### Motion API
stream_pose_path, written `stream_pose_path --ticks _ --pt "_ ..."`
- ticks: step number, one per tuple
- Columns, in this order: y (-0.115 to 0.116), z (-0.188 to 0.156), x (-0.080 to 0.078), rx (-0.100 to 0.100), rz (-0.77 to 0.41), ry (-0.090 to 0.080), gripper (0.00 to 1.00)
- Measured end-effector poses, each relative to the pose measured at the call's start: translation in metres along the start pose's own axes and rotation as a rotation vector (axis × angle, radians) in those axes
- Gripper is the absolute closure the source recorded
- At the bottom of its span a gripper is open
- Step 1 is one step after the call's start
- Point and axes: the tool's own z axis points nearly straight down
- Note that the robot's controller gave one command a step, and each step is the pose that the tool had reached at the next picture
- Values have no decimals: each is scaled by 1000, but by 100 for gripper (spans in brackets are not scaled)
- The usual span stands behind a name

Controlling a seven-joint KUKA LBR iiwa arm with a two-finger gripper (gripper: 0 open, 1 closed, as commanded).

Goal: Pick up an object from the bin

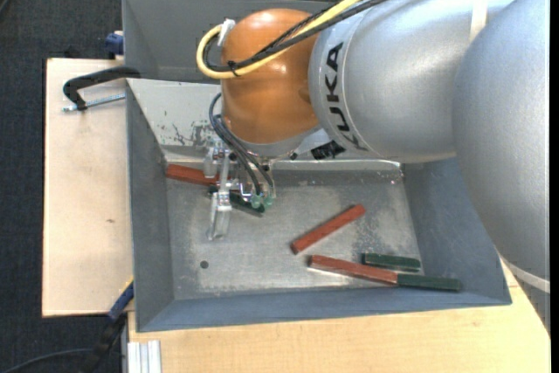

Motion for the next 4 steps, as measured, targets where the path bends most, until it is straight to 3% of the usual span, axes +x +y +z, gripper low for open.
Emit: stream_pose_path --ticks 1,2,3,4 --pt "-6 125 -15 0 -796 5 0" --pt "-51 44 -12 4 -1189 -8 0" --pt "-100 108 -43 1 -1280 3 0" --pt "-145 106 -50 2 -1308 0 0"
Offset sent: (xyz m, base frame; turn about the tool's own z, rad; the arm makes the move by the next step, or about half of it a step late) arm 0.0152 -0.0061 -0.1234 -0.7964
